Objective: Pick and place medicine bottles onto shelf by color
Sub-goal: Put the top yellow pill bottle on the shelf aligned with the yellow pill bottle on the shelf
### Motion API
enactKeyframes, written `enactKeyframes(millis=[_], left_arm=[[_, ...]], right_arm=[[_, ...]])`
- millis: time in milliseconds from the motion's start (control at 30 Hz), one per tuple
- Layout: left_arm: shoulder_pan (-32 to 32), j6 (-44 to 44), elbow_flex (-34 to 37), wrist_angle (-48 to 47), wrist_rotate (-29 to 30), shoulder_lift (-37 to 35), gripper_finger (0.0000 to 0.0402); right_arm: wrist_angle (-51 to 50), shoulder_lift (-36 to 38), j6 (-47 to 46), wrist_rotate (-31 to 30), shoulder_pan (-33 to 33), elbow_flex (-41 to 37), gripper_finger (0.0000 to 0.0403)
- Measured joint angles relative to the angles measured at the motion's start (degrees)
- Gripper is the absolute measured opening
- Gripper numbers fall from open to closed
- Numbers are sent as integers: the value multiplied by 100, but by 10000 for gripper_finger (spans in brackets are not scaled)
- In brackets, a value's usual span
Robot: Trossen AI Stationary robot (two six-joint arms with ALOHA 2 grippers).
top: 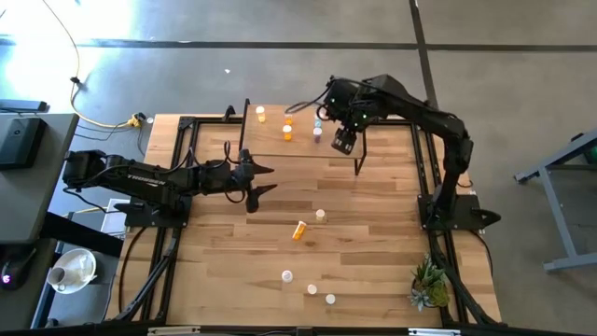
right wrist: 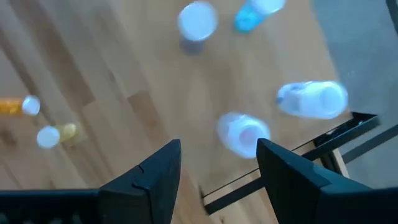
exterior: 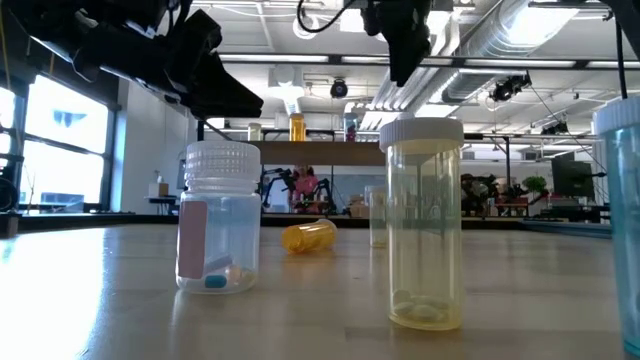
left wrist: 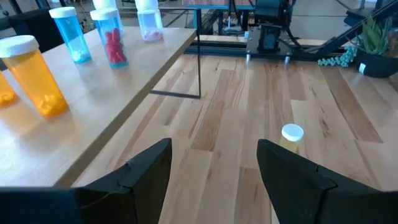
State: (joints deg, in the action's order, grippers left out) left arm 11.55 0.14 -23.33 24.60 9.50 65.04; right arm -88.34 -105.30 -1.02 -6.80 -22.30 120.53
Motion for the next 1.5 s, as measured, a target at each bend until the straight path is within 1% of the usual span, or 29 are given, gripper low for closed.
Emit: enactKeyframes(millis=[100,200,300,367,533,967,1200,1333,1500], left_arm=[[-4,-15,0,0,-162,0,227],[-4,-15,0,0,-514,-2,227],[-4,-17,0,0,-787,0,227],[-4,-15,0,0,-842,0,227],[-4,-2,0,-38,-838,0,227],[-4,-13,0,-42,-822,-1,227],[-4,-2,0,-39,-822,-2,227],[-4,-4,0,-39,-821,-1,227],[-4,-1,0,-38,-821,-2,227]], right_arm=[[-82,11,58,-1,247,-135,201],[-97,60,155,4,494,-340,201],[9,138,72,20,701,-684,201],[199,213,-26,19,846,-983,201],[735,479,-203,19,1192,-1770,201],[2423,1574,-1549,17,2061,-4173,201],[3596,1969,-2244,-30,2590,-5175,201],[4113,2009,-2459,-282,2920,-5572,201],[4843,2009,-2717,-833,3295,-6079,201]])
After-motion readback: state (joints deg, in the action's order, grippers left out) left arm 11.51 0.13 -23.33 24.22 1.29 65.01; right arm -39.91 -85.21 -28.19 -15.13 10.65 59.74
